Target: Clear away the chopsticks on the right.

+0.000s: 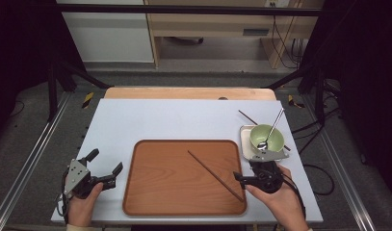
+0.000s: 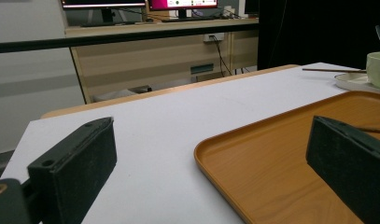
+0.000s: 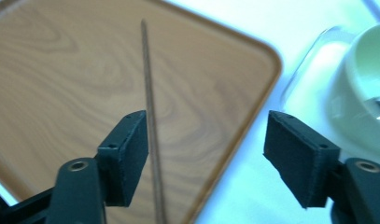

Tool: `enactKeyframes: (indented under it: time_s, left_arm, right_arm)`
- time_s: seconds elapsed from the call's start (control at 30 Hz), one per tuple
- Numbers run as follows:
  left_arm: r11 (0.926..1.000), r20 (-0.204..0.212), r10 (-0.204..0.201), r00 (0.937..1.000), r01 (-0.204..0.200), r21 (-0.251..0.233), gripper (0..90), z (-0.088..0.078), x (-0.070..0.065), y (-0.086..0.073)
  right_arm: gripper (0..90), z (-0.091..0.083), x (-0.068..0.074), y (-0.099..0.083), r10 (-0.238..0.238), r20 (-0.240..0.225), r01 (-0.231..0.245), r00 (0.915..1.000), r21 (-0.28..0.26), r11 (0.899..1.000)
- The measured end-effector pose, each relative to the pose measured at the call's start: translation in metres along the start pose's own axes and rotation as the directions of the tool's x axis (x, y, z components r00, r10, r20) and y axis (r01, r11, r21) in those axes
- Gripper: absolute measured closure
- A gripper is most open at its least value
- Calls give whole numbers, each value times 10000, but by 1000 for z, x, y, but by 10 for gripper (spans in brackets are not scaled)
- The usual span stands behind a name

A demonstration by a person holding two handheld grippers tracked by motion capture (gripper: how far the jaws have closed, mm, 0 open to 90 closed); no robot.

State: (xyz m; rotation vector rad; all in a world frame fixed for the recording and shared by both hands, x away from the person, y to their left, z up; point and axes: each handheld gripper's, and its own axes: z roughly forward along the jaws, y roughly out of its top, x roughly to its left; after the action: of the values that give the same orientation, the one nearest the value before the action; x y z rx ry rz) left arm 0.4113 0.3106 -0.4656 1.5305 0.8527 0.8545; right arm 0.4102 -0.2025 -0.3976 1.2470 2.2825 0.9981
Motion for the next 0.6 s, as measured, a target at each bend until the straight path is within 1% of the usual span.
enactKeyframes:
  time_s: [0.03, 0.07, 0.1, 0.13, 0.17, 0.2, 0.33, 0.37, 0.43, 0.5, 0.57, 0.6]
  left_arm:
    - [10000, 11, 7, 10000, -7, 19, 14, 0, 0, 0]
    - [10000, 16, 14, 10000, -14, 28, 14, 0, 0, 0]
    - [10000, 35, -9, 10000, 9, 18, 14, 0, 0, -1]
    - [10000, 57, -48, 10000, 48, 9, 14, 1, 0, -1]
    - [10000, 55, -41, 10000, 41, 43, 14, 2, 0, -2]
    - [10000, 58, -65, 10000, 65, 55, 14, 2, 1, -2]
    - [10000, 37, -36, 10000, 36, 10, 14, 0, 1, -1]
    - [10000, 26, -35, 10000, 35, -6, 16, 0, 1, -1]
    - [10000, 9, -92, 10000, 92, -38, 15, 0, 1, -1]
    - [10000, -7, -48, 10000, 48, 37, 15, 0, 2, -2]
    - [10000, -1, -57, 10000, 57, 24, 15, 0, 2, -2]
    - [10000, -8, -46, 10000, 46, 21, 16, 0, 2, -2]
  right_arm:
    - [265, -4, -2, 2, 95, 42, -94, 9999, -47, 9999]
    - [254, -8, -7, 5, -43, 128, 46, 9999, -216, 9998]
    - [251, -11, -9, 7, 16, 170, -12, 9999, -272, 9996]
    - [241, -15, -12, 9, -46, 216, 56, 9998, -430, 9991]
    - [238, -19, -15, 12, -46, 258, 58, 9997, -460, 9989]
    - [236, -25, -19, 15, 11, 315, 9, 9995, -640, 9980]
    - [200, -43, -29, 26, -274, 716, 345, 9971, -1002, 9944]
    - [186, -48, -33, 29, -334, 921, 434, 9952, -1080, 9932]
    - [179, -54, -40, 32, -333, 1095, 455, 9934, -1118, 9927]
    - [180, -58, -50, 32, -280, 1316, 430, 9909, -1127, 9927]
    - [192, -62, -60, 31, -153, 1471, 314, 9890, -1082, 9936]
    - [199, -63, -64, 29, 2, 1565, 167, 9877, -1067, 9942]
